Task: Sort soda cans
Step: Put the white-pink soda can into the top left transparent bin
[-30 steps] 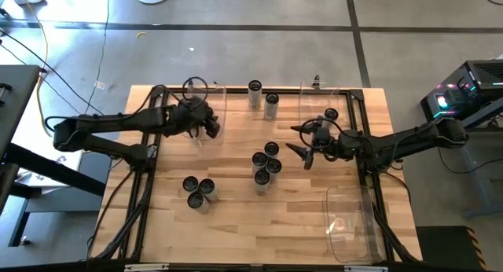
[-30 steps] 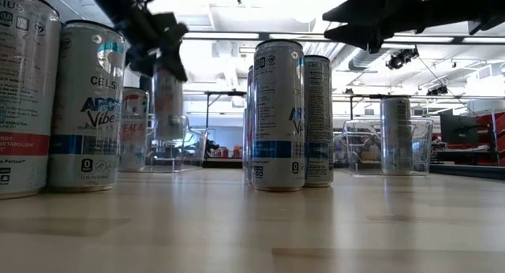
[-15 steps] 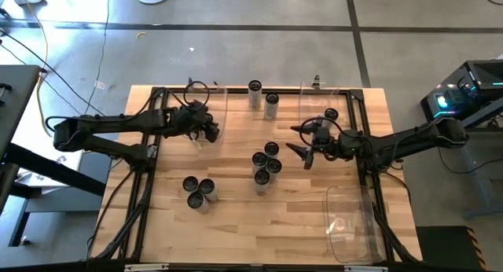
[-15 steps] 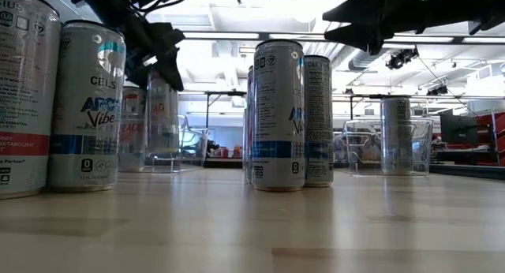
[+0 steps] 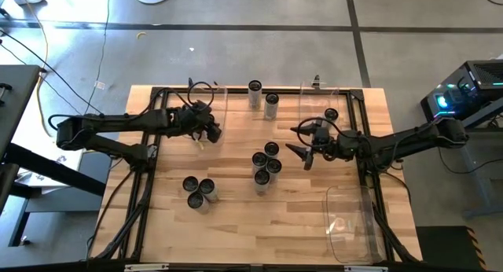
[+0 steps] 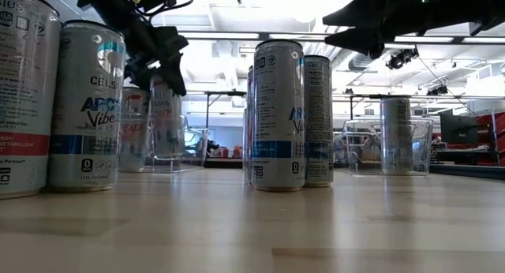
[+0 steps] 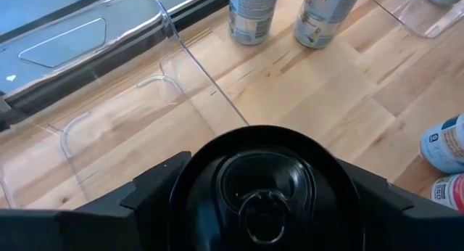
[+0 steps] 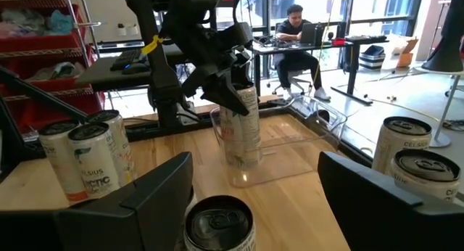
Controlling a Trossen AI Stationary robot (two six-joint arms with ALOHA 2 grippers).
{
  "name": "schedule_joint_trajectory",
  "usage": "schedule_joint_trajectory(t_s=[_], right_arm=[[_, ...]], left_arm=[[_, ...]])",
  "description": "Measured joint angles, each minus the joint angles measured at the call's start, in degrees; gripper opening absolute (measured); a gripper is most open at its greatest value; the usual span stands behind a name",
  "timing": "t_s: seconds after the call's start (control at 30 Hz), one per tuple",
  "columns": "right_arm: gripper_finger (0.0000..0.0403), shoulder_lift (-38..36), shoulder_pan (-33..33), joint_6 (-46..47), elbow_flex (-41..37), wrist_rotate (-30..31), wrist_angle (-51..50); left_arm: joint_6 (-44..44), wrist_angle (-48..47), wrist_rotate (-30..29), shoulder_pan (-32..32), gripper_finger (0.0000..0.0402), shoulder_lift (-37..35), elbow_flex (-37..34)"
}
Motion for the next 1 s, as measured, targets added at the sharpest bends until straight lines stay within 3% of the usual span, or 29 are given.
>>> schedule_joint_trajectory(t_s=[0.6,1.0], right_arm=[[0.0293,0.0,0.0,0.0,0.0,0.0,-0.9],[0.0293,0.0,0.0,0.0,0.0,0.0,-0.9]], left_arm=[[0.6,-0.7,2.4,0.0,0.028,-0.1,-0.2],[1.5,-1.8,3.6,0.0,0.028,-5.4,-0.6]])
